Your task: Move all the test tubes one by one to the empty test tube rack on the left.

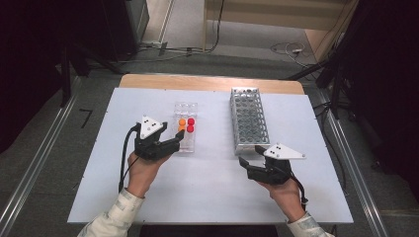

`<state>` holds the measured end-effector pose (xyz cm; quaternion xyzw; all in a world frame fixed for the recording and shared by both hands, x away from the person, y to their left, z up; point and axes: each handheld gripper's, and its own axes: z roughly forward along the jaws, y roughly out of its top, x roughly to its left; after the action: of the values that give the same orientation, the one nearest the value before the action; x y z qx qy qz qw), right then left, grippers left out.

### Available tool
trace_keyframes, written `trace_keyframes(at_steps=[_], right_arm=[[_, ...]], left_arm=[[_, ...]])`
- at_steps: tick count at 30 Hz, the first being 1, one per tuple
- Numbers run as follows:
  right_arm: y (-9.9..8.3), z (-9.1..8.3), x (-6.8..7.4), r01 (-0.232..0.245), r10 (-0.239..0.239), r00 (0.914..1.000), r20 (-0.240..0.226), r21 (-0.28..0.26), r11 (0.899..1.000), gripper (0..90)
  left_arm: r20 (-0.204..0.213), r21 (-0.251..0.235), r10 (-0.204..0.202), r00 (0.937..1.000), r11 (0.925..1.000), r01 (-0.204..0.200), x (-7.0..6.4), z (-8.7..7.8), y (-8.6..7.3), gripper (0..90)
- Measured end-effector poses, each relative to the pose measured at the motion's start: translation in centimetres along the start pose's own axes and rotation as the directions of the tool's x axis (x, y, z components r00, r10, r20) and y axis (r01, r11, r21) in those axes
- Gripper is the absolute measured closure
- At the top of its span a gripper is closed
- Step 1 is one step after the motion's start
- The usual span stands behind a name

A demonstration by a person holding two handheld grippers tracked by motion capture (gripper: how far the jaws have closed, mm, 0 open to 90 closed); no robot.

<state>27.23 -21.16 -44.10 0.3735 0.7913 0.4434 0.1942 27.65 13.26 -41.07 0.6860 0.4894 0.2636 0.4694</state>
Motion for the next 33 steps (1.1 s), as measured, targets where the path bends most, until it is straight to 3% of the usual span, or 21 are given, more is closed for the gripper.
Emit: trace_keyframes(at_steps=[4,8,33], right_arm=[[0.0,0.0,0.0,0.001,-0.001,1.0,0.0,0.0,1.0,26.9],[0.0,0.0,0.0,0.0,0.0,1.0,0.0,0.0,1.0,26.9],[0.1,-0.3,-0.3,-0.004,0.005,0.9999,0.012,-0.014,1.0,26.7]], left_arm=[[-0.02,0.011,0.008,0.9998,0.9999,-0.008,-0.2,0.0,0.0,27.0],[-0.02,0.009,0.007,0.9998,0.9999,-0.007,-0.3,0.0,0.0,23.8],[-0.021,0.008,0.017,0.9996,0.9998,-0.017,-0.2,-1.5,-0.4,21.5]])
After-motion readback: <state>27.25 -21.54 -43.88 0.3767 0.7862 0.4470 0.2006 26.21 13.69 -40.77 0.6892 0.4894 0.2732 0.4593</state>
